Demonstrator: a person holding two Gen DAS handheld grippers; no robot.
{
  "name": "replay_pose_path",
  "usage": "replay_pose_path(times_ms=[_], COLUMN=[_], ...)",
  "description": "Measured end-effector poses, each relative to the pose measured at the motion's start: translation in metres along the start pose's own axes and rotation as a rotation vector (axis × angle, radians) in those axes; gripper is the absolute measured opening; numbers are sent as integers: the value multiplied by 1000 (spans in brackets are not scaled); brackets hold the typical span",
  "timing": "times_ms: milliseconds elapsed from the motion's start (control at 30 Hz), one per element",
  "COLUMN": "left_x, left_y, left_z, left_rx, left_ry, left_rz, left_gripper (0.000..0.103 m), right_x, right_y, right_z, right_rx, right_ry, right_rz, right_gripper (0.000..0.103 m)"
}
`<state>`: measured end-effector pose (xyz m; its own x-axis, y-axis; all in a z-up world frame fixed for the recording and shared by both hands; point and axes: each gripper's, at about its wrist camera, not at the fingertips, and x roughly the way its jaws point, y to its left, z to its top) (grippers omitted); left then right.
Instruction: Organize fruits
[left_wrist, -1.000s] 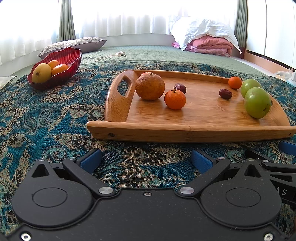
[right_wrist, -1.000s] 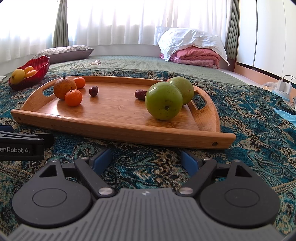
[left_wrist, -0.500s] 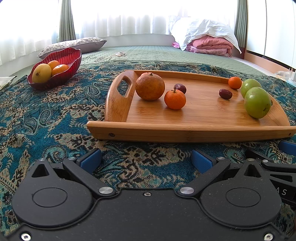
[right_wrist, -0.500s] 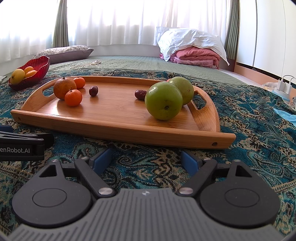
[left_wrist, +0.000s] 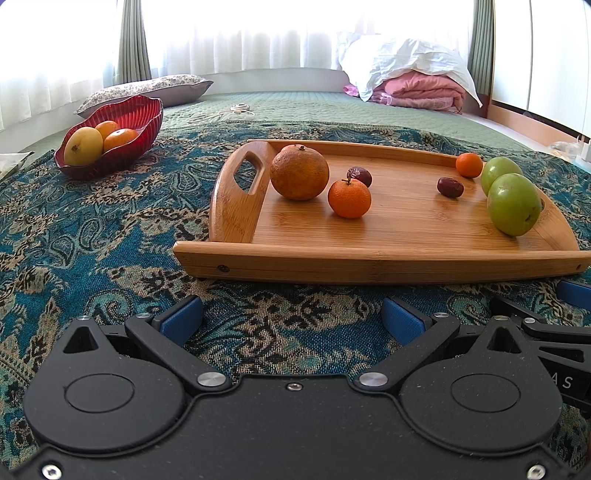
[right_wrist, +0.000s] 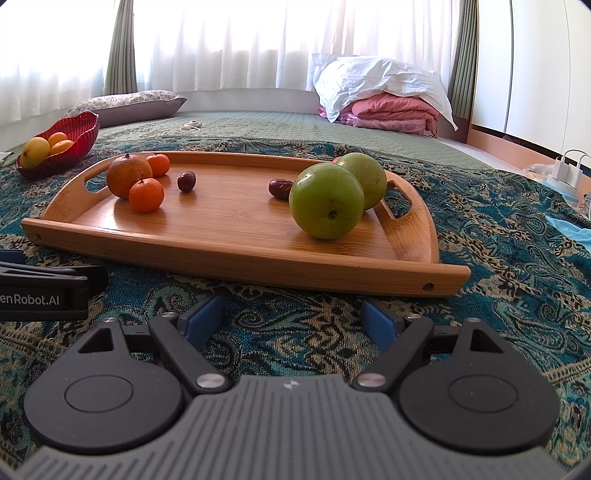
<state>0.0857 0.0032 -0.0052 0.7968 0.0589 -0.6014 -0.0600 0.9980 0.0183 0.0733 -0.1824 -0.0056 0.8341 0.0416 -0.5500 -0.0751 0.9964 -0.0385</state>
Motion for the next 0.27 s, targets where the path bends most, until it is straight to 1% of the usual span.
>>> replay_pose_path(times_ms=[267], left_x=[0], left_y=[0], left_z=[1], left_rx=[0], left_ry=[0], left_rz=[0], left_gripper=[103], right_x=[0], right_y=[0], right_z=[0], right_rx=[0], right_ry=[0], right_rz=[0], right_gripper=[90])
